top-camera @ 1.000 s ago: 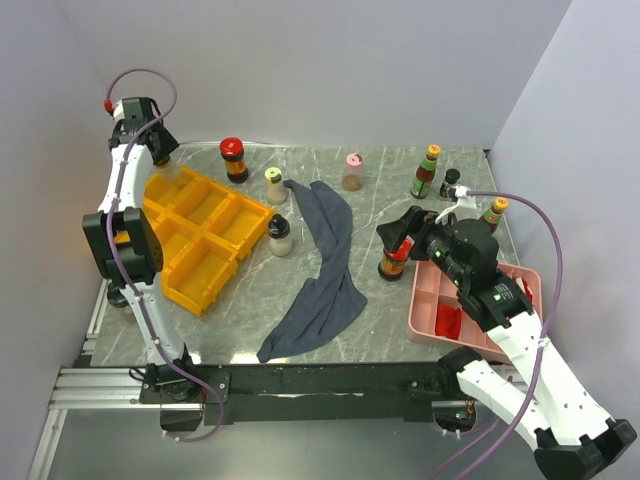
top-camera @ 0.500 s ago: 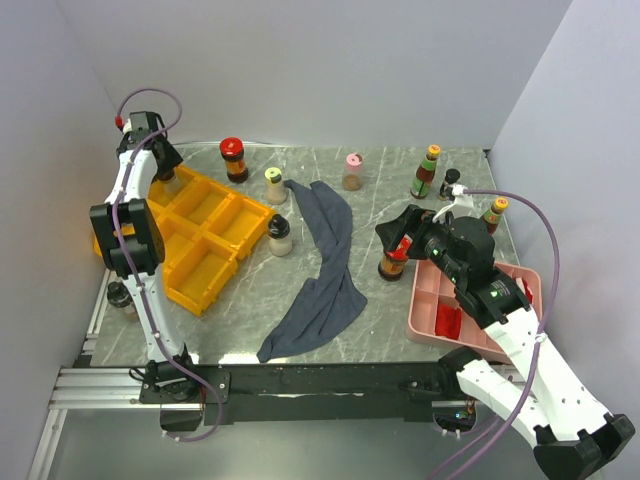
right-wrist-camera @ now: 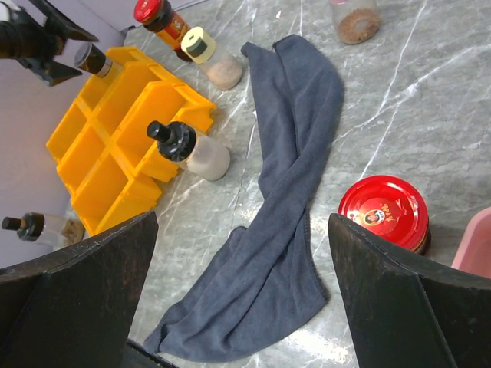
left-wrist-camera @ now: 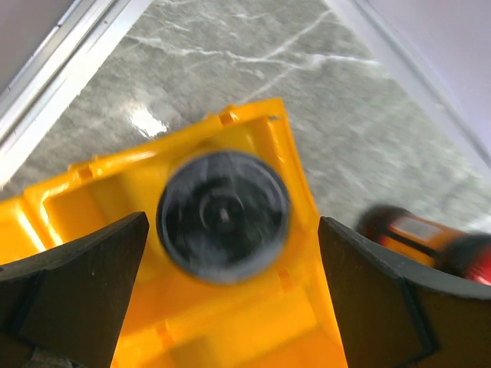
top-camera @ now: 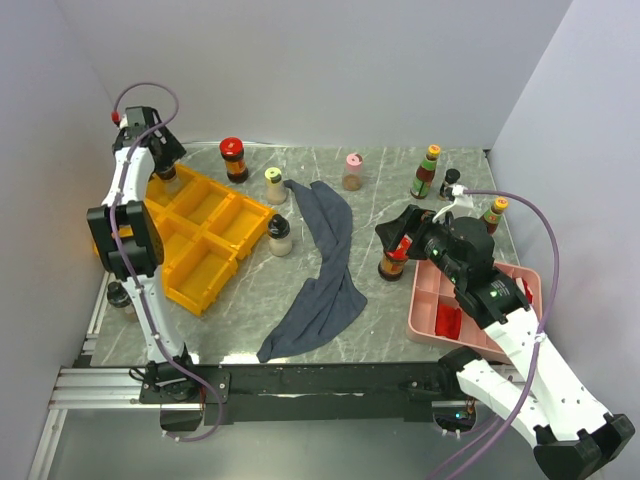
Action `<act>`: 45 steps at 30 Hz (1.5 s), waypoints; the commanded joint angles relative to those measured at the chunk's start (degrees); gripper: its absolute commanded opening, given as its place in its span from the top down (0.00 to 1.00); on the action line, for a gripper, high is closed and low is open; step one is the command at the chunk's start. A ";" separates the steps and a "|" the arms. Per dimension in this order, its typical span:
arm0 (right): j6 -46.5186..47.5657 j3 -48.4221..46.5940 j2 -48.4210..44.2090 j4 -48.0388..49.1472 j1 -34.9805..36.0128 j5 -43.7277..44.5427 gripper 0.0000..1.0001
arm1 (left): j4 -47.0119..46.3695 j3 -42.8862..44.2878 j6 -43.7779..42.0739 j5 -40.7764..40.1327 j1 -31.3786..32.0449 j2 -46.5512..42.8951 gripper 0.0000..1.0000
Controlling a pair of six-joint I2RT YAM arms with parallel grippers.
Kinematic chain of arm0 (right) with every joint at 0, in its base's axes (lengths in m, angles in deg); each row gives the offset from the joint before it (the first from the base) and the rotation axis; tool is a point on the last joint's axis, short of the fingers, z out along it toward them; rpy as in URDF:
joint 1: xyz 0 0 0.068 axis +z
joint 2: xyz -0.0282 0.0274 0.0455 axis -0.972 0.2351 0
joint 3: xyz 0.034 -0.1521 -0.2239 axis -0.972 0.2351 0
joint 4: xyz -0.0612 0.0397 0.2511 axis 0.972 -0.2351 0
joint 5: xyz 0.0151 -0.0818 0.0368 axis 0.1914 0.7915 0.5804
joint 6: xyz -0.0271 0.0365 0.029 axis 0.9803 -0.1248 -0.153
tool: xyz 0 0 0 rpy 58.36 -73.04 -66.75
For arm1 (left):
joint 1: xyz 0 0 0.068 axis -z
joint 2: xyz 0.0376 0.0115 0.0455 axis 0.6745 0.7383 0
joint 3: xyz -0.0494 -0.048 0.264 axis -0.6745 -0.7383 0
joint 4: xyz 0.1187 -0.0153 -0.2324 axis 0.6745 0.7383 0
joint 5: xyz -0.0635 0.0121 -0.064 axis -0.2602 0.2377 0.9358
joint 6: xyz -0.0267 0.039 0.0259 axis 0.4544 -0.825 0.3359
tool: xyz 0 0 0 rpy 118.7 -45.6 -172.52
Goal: Organize the condiment bottles
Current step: Place the bottle in the storage box, then pick up the bottle from the corner of the board.
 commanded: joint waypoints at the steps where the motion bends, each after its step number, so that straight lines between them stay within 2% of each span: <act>1: -0.19 0.85 -0.77 2.81 0.25 -0.56 0.00 | 3.33 0.89 3.62 3.32 -0.27 -9.90 0.01; 4: -0.20 0.68 -1.03 2.37 0.17 -0.13 0.00 | 5.01 -2.96 6.25 3.94 -0.27 -14.91 0.01; 7: -0.02 0.50 -1.47 2.10 0.25 0.75 0.00 | 5.71 -10.95 8.55 2.45 0.00 -21.93 0.01; 11: 0.16 0.06 -1.65 1.49 0.25 2.68 0.00 | 2.73 -27.62 9.60 -0.54 2.19 -32.48 0.00; 13: 0.16 0.06 -1.56 1.49 0.25 2.69 0.00 | 1.41 -32.40 10.39 -0.20 3.24 -38.55 0.01; 14: 0.16 0.06 -1.65 1.58 0.25 2.51 0.00 | -0.16 -37.64 9.70 1.37 4.73 -40.65 0.01; 16: 0.07 -0.02 -1.47 1.40 0.25 2.42 0.00 | -3.15 -42.86 6.71 4.45 7.28 -46.63 0.01; 20: -0.19 0.24 -1.30 1.84 0.25 2.51 0.00 | -0.71 -50.86 5.82 -2.03 17.81 -53.23 0.01; 24: -0.28 0.59 -0.68 2.10 0.17 2.60 0.00 | 1.67 -54.56 12.13 -8.71 22.14 -59.46 0.01; 32: -0.02 0.06 0.99 1.31 0.16 4.71 0.00 | 7.55 -55.45 26.46 -24.26 22.41 -63.35 0.01; 35: -0.02 0.06 1.86 1.66 0.25 4.80 0.00 | 16.75 -53.96 40.40 -31.73 22.41 -62.30 0.01; 36: -0.11 -0.02 2.13 1.66 0.17 5.06 0.00 | 20.27 -53.43 51.15 -33.92 22.41 -61.17 0.01; 38: -0.28 -0.46 3.18 1.23 0.25 5.24 0.00 | 31.16 -51.77 61.76 -37.80 22.24 -59.93 0.01; 39: -0.28 -1.07 3.53 0.88 0.17 5.06 0.00 | 34.68 -51.15 72.08 -38.07 22.06 -58.53 0.01; 40: -0.28 -1.34 3.89 0.35 0.16 4.71 0.00 | 37.85 -50.45 74.88 -38.16 21.62 -57.82 0.00; 45: -0.19 -1.61 5.29 -0.01 0.16 4.18 0.00 | 39.02 -47.10 74.81 -39.83 20.13 -53.17 0.01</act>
